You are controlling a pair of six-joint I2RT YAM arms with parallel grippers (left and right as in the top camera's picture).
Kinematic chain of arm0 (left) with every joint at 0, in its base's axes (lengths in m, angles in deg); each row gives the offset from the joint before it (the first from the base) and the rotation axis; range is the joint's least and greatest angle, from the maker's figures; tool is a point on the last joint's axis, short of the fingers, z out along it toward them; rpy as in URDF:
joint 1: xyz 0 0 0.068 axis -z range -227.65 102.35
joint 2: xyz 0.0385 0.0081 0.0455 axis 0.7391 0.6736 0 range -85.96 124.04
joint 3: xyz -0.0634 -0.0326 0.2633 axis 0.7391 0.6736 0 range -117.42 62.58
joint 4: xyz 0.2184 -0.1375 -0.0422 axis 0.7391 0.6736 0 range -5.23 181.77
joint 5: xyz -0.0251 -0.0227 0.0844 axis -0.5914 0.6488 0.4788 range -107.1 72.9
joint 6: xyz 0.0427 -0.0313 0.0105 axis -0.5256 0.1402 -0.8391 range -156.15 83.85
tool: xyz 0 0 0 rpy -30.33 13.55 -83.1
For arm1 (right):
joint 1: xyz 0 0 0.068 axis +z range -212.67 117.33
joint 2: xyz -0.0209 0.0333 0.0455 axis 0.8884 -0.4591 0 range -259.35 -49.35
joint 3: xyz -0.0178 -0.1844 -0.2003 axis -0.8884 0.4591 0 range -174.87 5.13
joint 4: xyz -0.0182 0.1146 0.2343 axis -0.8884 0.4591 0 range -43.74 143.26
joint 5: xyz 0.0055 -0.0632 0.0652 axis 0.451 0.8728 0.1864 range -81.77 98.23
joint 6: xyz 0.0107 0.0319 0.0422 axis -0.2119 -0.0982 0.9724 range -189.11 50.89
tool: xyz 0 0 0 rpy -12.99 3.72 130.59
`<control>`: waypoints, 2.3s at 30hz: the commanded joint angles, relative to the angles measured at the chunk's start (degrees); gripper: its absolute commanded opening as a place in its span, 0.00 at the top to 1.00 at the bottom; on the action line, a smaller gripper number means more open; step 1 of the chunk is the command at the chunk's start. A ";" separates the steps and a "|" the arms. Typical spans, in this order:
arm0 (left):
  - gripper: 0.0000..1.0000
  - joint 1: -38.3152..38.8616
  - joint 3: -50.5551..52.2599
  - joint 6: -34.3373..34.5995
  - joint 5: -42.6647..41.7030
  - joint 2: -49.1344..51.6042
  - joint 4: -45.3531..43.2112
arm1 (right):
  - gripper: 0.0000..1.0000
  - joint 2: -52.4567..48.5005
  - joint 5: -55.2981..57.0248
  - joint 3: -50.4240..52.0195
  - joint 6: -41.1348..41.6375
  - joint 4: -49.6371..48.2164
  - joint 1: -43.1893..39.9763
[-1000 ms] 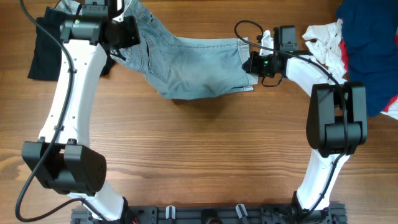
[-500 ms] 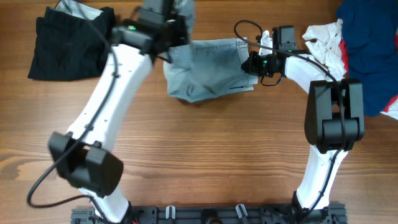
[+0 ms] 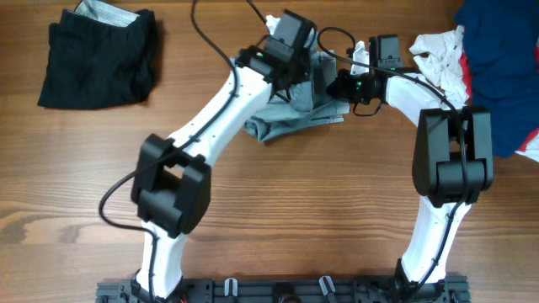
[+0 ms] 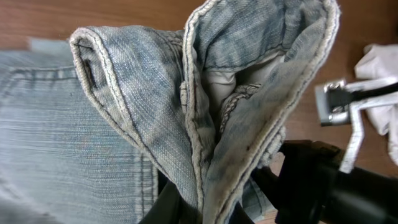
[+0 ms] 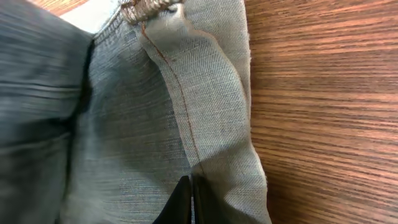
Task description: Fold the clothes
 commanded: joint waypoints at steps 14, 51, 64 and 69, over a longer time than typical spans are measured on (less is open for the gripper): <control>0.00 -4.74 -1.66 -1.16 1.51 -5.49 2.08 | 0.65 13.27 -2.01 1.88 1.44 2.51 -9.86; 0.00 -18.97 -1.66 -4.96 1.90 -12.31 22.77 | 0.96 6.86 8.79 -3.15 -4.72 -2.58 1.11; 0.06 -17.44 -0.24 -13.16 -8.17 -12.31 23.04 | 0.08 6.91 7.69 -4.46 -5.95 3.98 0.02; 0.47 -13.64 -0.24 -22.01 -12.09 -10.45 23.26 | 0.16 13.31 10.34 -4.46 -5.97 9.22 -0.09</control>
